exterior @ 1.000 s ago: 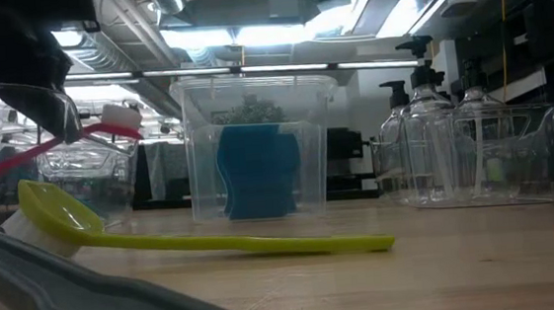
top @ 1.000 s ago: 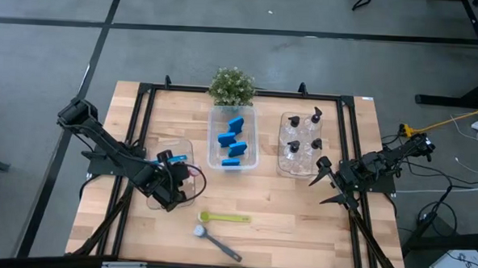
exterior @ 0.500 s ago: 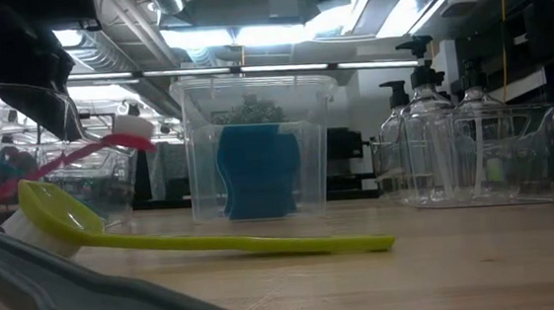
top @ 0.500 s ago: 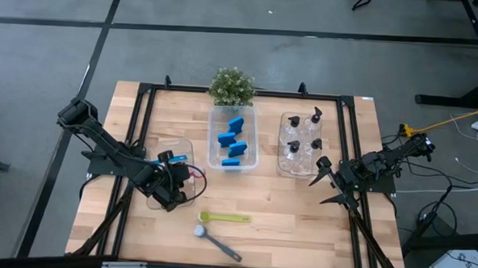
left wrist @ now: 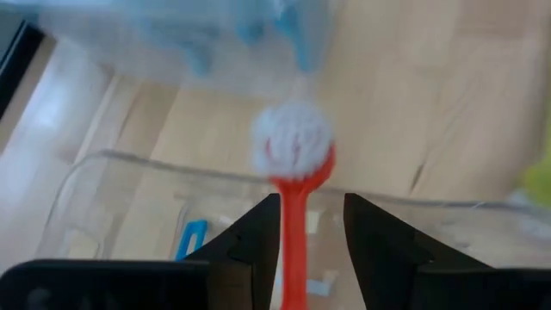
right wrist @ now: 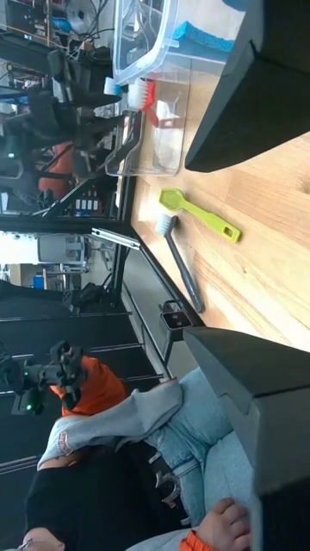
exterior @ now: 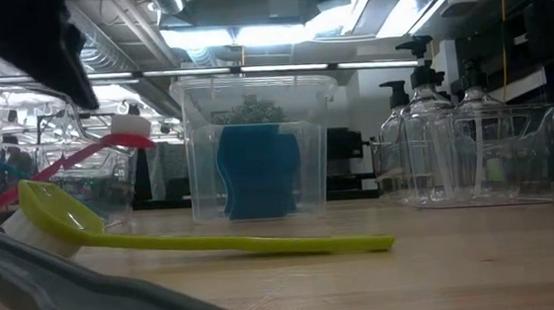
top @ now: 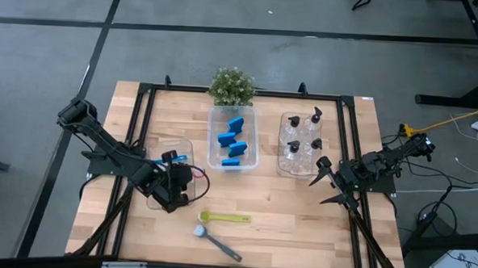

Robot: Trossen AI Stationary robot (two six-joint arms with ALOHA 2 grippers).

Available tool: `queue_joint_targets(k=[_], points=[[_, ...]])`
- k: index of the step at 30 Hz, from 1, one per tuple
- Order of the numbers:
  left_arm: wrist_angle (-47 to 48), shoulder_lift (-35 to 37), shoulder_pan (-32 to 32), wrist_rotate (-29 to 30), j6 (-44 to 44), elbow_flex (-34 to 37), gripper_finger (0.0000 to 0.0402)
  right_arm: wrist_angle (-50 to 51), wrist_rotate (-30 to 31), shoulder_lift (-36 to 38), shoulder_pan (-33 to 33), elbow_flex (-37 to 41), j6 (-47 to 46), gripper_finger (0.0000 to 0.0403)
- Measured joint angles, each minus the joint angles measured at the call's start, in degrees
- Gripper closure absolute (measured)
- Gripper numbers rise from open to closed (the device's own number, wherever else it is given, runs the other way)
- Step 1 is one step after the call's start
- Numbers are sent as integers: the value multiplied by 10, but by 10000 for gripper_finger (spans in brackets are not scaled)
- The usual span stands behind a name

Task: Pick & Place Kitchen Sink Supplies
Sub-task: Put the gray brush into the left transparent bin

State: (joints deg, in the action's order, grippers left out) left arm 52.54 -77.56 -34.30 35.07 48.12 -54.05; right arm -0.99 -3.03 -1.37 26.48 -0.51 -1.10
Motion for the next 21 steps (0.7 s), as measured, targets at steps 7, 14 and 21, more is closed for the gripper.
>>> queue_joint_targets(k=[7, 14, 21], points=[[-5, 0, 0, -5, -32, -59, 279, 0, 0, 0, 0, 0, -1, 95], [-119, 0, 0, -46, -133, -71, 279, 0, 0, 0, 0, 0, 0, 95], [-200, -14, -2, -48, -211, -71, 279, 0, 0, 0, 0, 0, -1, 95]])
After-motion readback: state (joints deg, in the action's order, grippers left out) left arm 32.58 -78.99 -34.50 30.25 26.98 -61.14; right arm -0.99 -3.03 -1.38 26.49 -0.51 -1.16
